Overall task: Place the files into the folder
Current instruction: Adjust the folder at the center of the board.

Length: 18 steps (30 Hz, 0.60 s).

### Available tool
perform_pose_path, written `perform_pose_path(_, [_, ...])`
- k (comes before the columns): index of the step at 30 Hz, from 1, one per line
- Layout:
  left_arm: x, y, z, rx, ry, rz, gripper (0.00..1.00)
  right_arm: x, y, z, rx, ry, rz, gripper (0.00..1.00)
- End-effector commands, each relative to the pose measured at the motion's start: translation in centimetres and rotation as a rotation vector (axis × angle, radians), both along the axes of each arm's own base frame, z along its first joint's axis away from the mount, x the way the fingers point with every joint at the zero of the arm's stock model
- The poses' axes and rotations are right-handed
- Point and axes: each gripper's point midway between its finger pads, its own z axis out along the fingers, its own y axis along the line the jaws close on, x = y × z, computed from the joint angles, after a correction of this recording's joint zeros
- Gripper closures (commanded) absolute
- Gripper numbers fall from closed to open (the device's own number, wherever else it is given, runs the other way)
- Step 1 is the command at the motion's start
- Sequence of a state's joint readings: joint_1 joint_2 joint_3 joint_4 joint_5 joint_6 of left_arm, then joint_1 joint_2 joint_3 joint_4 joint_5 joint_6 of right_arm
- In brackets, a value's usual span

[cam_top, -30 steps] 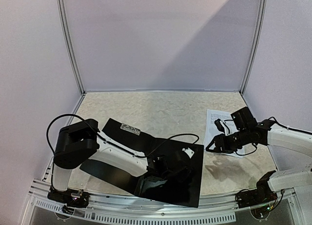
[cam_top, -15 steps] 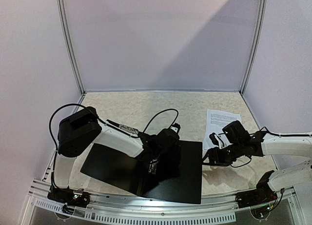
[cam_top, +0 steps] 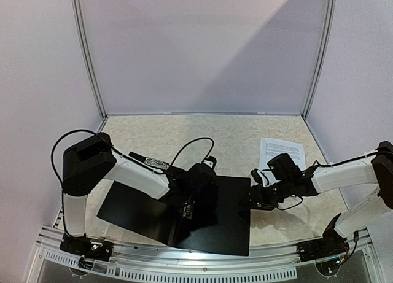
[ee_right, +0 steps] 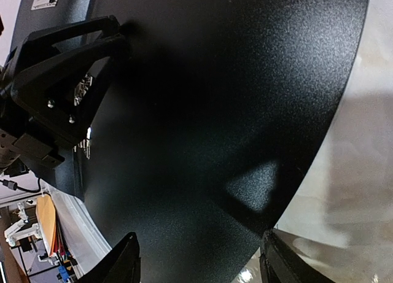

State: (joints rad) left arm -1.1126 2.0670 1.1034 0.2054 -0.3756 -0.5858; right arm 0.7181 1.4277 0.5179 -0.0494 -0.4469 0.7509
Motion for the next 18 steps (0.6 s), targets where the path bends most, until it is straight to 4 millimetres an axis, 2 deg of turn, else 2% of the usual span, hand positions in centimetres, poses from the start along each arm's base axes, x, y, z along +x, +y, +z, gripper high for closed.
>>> perform_pose_path(1, [0.7,1.5,1.3,0.002,-0.009,0.025,0.57,-0.3,0.1,-1.3,-0.025,0.041,-0.023,0.34])
perform_pose_path(3, [0.3,1.8,1.9,0.002,-0.003,0.019,0.57,-0.5,0.3,-0.9,-0.024,0.033,-0.024,0.3])
perform_pose_path(6, [-0.7,2.4,3.9,-0.012,-0.019,0.002,0.56,-0.5,0.3,-0.1,-0.016,0.005,-0.026,0.29])
perform_pose_path(9, [-3.5,1.3,7.0,-0.033,-0.067,-0.144,0.56,-0.2,0.5,0.3,-0.015,-0.012,-0.022,0.29])
perform_pose_path(12, [-8.1,0.0,8.3,0.069,-0.106,-0.346,0.55,0.2,1.2,-0.1,-0.023,-0.005,0.0,0.31])
perform_pose_path(15, [-14.4,-0.2,7.0,0.293,-0.19,-0.607,0.55,0.7,1.5,-0.5,-0.037,-0.01,0.008,0.36])
perform_pose_path(18, [-20.3,0.4,5.0,0.469,-0.295,-0.821,0.55,1.1,1.7,-0.6,-0.037,-0.019,0.008,0.41])
